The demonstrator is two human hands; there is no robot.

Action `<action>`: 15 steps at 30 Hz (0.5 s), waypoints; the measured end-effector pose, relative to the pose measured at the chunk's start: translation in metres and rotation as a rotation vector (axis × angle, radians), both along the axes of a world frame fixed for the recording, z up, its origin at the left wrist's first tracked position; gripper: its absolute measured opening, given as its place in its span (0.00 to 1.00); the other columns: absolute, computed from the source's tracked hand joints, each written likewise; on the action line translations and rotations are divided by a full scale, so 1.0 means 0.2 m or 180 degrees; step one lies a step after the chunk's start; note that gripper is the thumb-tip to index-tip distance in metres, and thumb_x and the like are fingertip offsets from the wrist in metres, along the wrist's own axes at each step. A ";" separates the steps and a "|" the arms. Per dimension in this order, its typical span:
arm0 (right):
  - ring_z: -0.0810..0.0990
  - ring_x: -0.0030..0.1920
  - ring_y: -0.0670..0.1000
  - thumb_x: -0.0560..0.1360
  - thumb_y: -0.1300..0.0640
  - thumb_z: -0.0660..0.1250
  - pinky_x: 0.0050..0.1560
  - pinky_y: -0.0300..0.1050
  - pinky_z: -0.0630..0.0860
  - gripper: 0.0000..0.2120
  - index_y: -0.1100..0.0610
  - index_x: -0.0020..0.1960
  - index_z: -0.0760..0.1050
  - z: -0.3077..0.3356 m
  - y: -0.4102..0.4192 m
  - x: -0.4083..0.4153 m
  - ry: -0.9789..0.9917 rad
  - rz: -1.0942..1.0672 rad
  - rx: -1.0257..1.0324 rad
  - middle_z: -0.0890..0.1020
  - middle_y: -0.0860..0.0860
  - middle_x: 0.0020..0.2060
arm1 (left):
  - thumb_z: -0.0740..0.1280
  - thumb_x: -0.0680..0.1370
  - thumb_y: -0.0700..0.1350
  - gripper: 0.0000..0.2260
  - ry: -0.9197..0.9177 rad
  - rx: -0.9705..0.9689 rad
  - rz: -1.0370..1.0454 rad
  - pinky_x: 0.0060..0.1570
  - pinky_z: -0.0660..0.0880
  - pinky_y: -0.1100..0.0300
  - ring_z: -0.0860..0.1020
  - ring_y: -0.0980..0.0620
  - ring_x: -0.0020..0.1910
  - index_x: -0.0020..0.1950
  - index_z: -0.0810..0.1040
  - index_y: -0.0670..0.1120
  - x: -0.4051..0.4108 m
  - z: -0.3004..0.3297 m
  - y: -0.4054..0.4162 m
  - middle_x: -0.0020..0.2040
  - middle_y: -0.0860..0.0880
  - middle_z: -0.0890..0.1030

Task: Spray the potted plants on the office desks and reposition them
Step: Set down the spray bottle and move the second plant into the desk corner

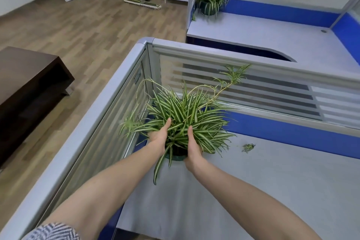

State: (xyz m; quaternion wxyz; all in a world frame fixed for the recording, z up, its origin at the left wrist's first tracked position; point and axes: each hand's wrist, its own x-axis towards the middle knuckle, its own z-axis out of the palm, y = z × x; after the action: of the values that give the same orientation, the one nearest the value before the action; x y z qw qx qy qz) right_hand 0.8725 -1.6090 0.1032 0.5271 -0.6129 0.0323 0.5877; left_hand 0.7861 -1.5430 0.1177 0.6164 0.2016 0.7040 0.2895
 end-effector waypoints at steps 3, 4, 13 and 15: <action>0.82 0.62 0.58 0.41 0.20 0.74 0.68 0.61 0.76 0.62 0.53 0.68 0.78 -0.06 0.03 -0.03 0.0040 -0.0113 0.0052 0.82 0.54 0.64 | 0.79 0.56 0.69 0.62 0.0011 -0.0003 -0.0020 0.70 0.69 0.41 0.70 0.37 0.72 0.80 0.56 0.43 -0.01 -0.05 0.06 0.75 0.40 0.69; 0.81 0.63 0.58 0.40 0.19 0.74 0.68 0.61 0.76 0.64 0.53 0.69 0.77 -0.09 0.05 -0.03 0.0028 -0.0126 0.0039 0.82 0.54 0.65 | 0.78 0.54 0.70 0.63 0.0006 -0.0002 -0.0034 0.69 0.70 0.40 0.70 0.37 0.72 0.80 0.57 0.43 -0.01 -0.06 0.07 0.75 0.40 0.70; 0.83 0.61 0.58 0.69 0.29 0.71 0.68 0.61 0.76 0.35 0.55 0.64 0.80 0.00 0.11 -0.02 -0.0025 0.0031 0.0097 0.84 0.55 0.61 | 0.78 0.54 0.71 0.63 -0.0053 0.0051 -0.0113 0.69 0.70 0.40 0.71 0.38 0.71 0.80 0.57 0.44 -0.02 -0.08 0.16 0.75 0.40 0.70; 0.83 0.61 0.58 0.69 0.29 0.71 0.68 0.61 0.76 0.34 0.54 0.62 0.81 0.00 0.12 -0.02 -0.0053 0.0015 0.0128 0.85 0.55 0.61 | 0.78 0.58 0.69 0.60 -0.0044 0.0063 -0.0140 0.70 0.70 0.40 0.70 0.38 0.72 0.81 0.56 0.44 -0.02 -0.06 0.15 0.75 0.40 0.69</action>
State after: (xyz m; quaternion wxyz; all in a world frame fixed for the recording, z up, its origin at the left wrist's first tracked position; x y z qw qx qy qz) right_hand 0.8687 -1.5856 0.1031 0.5382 -0.6071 0.0147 0.5844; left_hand 0.7826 -1.5123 0.1051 0.6255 0.2211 0.6922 0.2841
